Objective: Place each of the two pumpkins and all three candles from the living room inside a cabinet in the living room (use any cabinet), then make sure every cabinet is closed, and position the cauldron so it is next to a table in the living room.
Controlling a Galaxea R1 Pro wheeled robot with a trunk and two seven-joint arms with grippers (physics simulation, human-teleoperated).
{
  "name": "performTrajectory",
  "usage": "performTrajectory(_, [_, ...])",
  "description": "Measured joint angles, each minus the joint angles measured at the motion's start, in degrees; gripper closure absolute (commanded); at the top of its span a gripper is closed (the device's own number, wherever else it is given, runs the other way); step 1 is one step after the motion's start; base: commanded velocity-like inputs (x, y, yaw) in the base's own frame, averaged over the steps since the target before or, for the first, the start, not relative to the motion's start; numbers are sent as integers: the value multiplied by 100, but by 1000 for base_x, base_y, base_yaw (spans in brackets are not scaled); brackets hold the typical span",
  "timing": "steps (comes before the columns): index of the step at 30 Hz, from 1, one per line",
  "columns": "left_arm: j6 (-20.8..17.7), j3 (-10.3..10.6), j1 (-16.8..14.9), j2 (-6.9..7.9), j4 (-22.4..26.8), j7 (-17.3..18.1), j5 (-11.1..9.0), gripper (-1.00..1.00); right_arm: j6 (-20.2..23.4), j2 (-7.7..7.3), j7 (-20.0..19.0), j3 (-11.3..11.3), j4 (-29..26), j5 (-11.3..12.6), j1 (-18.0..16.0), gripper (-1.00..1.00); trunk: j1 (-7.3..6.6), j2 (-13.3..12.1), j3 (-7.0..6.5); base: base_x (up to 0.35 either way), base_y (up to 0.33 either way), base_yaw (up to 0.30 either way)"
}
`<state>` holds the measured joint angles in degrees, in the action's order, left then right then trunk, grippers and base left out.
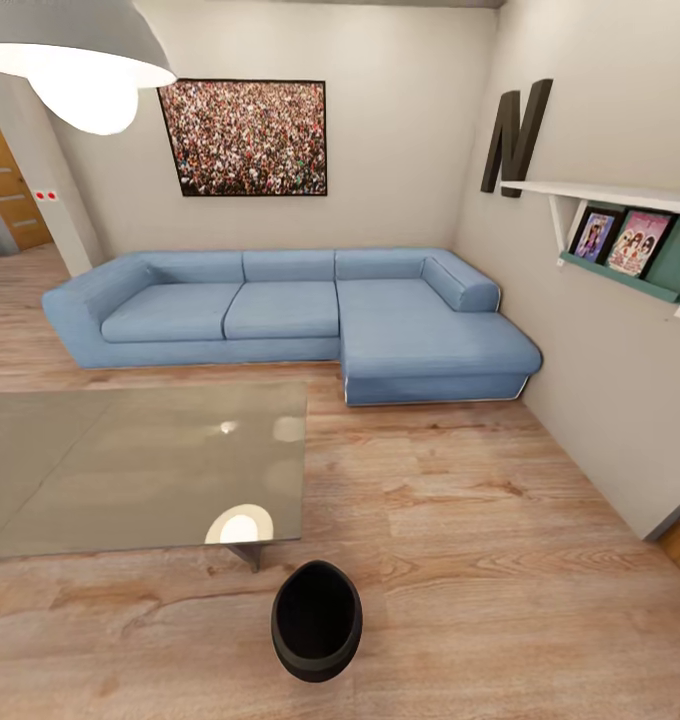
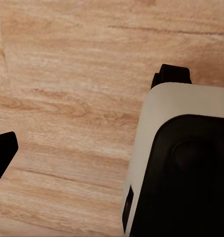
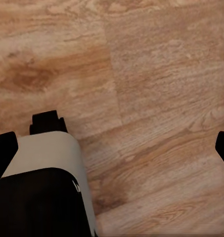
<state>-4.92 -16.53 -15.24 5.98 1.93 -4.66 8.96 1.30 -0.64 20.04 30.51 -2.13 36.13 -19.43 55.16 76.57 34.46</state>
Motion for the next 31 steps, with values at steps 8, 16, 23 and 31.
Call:
performTrajectory(8, [-53, 0, 4, -8, 0, 0, 0, -100, -24, -11, 3, 0, 23, -15, 32, -100, -176, -321, -144, 0, 0, 0])
performTrajectory(16, [-5, -7, 53, -2, 0, 8, -12, -100, -41, -39, 8, -2, 21, -55, 221, -100, -176, -322, -144, 0, 0, 0])
performTrajectory(23, [20, -25, 74, -255, 0, 17, -29, -100, -40, -31, 9, 2, 21, -66, 474, -100, -176, -322, -144, 0, 0, 0])
performTrajectory(31, [19, -26, 74, -275, 0, 18, -7, -100, -30, 27, 0, 15, 28, -18, 566, -100, -176, -322, -144, 0, 0, 0])
